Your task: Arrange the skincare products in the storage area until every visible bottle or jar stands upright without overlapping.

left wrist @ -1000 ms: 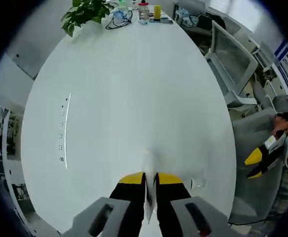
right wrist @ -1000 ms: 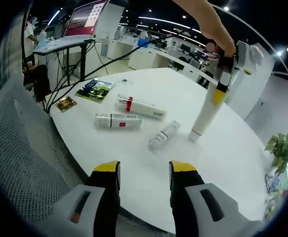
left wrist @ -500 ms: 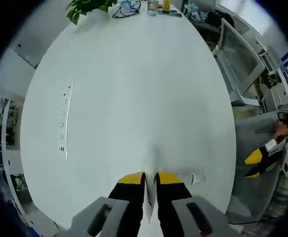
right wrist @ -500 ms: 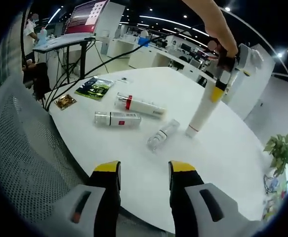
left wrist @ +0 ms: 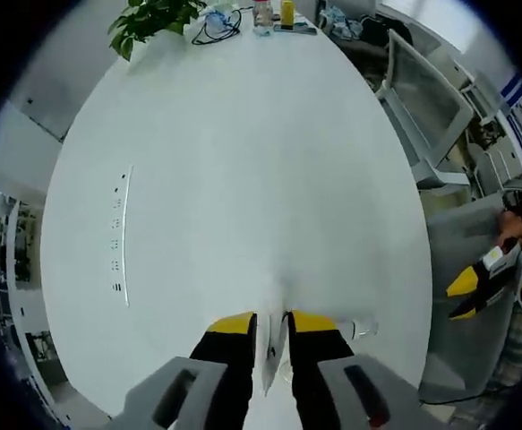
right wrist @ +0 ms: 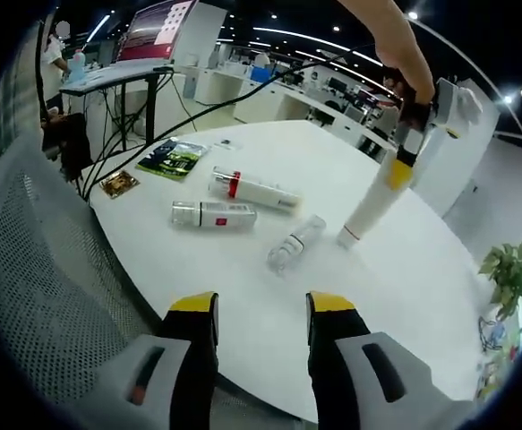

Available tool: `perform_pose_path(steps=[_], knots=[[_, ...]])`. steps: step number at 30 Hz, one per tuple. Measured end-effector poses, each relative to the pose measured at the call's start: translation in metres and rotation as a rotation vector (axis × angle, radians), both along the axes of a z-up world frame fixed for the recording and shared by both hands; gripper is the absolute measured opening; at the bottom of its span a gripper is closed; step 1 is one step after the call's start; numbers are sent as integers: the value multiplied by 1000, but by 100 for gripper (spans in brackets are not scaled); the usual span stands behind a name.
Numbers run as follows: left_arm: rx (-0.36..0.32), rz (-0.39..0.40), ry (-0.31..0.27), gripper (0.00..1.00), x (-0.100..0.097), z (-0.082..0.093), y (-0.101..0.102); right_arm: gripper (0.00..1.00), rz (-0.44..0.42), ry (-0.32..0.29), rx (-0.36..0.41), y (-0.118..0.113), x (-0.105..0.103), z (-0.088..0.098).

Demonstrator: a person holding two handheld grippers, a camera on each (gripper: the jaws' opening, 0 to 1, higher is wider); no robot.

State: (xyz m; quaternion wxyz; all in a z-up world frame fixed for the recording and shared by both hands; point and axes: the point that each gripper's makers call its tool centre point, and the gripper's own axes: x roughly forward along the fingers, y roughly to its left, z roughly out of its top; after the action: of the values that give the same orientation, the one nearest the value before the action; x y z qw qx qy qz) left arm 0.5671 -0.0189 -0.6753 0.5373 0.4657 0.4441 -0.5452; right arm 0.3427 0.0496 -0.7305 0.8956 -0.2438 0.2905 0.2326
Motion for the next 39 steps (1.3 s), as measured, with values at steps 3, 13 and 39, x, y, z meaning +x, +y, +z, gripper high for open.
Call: perform_pose_path(steps=[3, 13, 39], knots=[[-25, 6, -11, 17, 0, 7, 1, 37, 0, 0, -2, 0, 0, 0], [-281, 120, -26, 38, 1, 39, 0, 40, 1, -7, -2, 0, 1, 0], [-643, 670, 189, 56, -50, -8, 85, 43, 22, -1, -10, 4, -1, -2]])
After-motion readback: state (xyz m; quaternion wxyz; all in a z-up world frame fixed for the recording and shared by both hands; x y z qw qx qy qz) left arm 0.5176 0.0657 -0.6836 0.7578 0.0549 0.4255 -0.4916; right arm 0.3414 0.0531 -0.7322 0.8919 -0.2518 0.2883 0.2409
